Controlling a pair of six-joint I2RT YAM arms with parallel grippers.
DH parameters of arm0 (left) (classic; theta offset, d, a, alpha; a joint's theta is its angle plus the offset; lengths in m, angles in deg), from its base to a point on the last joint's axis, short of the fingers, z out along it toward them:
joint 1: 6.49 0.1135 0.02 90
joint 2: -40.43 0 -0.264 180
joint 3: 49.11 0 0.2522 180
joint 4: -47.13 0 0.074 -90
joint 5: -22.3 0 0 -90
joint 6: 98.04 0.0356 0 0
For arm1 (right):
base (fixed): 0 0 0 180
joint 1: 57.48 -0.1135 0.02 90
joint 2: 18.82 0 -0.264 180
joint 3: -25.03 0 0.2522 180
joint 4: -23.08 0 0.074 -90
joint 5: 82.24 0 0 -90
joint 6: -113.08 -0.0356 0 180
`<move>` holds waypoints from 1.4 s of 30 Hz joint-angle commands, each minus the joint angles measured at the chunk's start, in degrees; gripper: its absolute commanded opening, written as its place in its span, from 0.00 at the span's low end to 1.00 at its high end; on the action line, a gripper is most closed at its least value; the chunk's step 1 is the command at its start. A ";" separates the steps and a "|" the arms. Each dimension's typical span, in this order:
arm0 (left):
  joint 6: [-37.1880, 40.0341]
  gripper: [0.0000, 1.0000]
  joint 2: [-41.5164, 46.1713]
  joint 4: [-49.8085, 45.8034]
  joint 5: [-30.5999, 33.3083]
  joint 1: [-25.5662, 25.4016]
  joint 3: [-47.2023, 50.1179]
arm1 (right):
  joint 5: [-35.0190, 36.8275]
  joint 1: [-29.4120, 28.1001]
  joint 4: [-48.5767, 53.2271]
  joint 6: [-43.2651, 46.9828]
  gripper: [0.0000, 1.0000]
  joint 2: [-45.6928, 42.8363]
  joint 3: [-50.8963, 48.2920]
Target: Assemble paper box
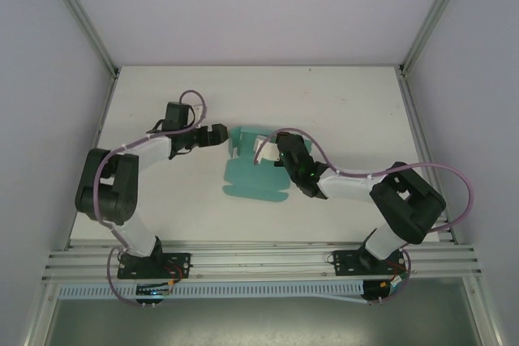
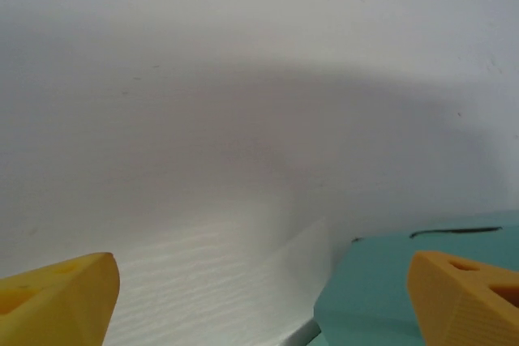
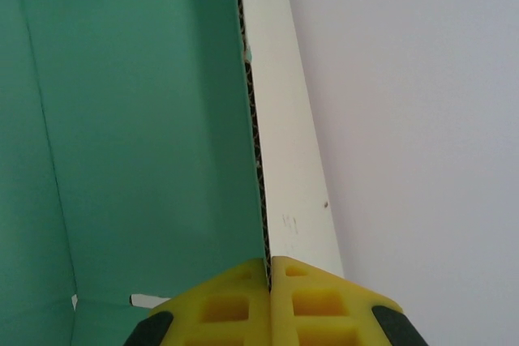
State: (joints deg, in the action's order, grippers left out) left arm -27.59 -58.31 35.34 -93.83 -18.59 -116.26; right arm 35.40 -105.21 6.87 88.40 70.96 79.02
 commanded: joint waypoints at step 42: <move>3.32 0.86 3.72 15.50 -1.83 -4.78 11.34 | 3.52 1.05 -13.42 11.06 0.00 6.35 0.28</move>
State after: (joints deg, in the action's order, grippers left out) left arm -25.19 -56.72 51.98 -97.02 -23.03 -105.46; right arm 39.20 -104.18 -2.70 97.43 77.21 80.16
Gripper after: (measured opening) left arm 0.867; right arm 0.043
